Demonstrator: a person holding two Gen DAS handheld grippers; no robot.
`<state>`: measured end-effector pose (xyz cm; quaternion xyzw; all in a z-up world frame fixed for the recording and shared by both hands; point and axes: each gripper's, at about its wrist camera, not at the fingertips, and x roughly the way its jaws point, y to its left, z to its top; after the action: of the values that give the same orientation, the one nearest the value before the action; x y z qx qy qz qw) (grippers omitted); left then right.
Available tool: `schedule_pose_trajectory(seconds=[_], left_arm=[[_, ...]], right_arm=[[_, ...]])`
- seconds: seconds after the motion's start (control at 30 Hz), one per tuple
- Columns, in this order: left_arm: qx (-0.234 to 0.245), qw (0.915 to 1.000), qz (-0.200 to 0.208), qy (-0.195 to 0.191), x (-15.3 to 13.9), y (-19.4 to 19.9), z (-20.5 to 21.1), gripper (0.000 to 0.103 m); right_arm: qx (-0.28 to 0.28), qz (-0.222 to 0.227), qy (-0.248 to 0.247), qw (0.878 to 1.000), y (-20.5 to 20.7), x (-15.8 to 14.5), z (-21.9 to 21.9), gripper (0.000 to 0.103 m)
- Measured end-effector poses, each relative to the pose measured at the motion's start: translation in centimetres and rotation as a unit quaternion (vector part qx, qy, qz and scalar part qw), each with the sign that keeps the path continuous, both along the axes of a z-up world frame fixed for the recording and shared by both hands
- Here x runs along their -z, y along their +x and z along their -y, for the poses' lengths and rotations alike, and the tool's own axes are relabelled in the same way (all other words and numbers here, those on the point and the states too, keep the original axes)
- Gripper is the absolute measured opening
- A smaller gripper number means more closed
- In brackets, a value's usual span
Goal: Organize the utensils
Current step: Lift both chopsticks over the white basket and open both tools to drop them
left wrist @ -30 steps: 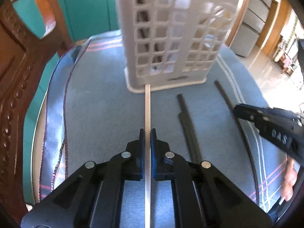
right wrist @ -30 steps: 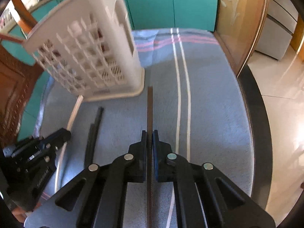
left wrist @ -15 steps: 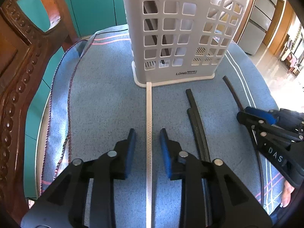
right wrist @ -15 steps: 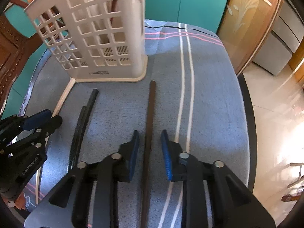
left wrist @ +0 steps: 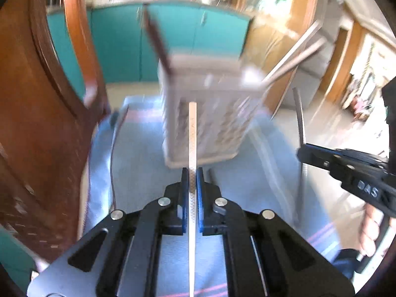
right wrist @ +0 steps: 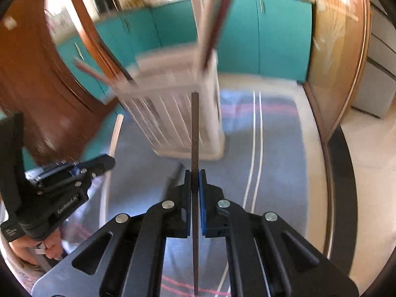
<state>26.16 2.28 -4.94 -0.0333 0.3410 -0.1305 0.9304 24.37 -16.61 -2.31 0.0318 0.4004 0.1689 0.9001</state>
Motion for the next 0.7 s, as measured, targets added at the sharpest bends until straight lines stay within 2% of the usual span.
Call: schedule_pose_trajectory(seconds=[0.1, 0.17, 0.23, 0.33, 0.43, 0.5, 0.57, 0.7], left_arm=[[0.011, 0.9979, 0.063, -0.014, -5.1, -1.7, -0.2, 0.007], [0.008, 0.9927, 0.118, -0.025, -8.8, -3.2, -0.7, 0.007], [-0.004, 0.9864, 0.159, -0.038, -11.5, -3.9, -1.2, 0.007], [-0.046, 0.9723, 0.220, -0.065, -15.3, -3.4, -2.1, 0.007], [-0.078, 0.9587, 0.260, -0.085, -16.5, -2.3, -2.6, 0.007], [-0.105, 0.9544, 0.268, -0.077, -16.1, -1.8, -2.2, 0.007], [-0.123, 0.9544, 0.264, -0.066, -15.0, 0.2, -1.8, 0.007], [-0.121, 0.9628, 0.237, -0.049, -12.8, 3.6, -0.8, 0.007]], right_arm=[[-0.003, 0.049, 0.040, 0.998, -1.6, -4.2, 1.1, 0.006], [-0.003, 0.087, 0.066, 0.994, -2.6, -7.1, 1.4, 0.006], [-0.002, 0.130, 0.085, 0.988, -3.0, -10.0, 1.2, 0.006], [0.013, 0.179, 0.103, 0.978, -1.9, -13.3, 1.1, 0.006], [0.037, 0.215, 0.130, 0.967, -0.4, -15.6, 1.9, 0.006], [0.070, 0.236, 0.116, 0.962, 0.2, -16.4, 2.2, 0.006], [0.091, 0.243, 0.102, 0.960, 1.3, -16.0, 2.2, 0.006], [0.084, 0.204, 0.087, 0.971, 4.2, -13.4, 1.3, 0.006]])
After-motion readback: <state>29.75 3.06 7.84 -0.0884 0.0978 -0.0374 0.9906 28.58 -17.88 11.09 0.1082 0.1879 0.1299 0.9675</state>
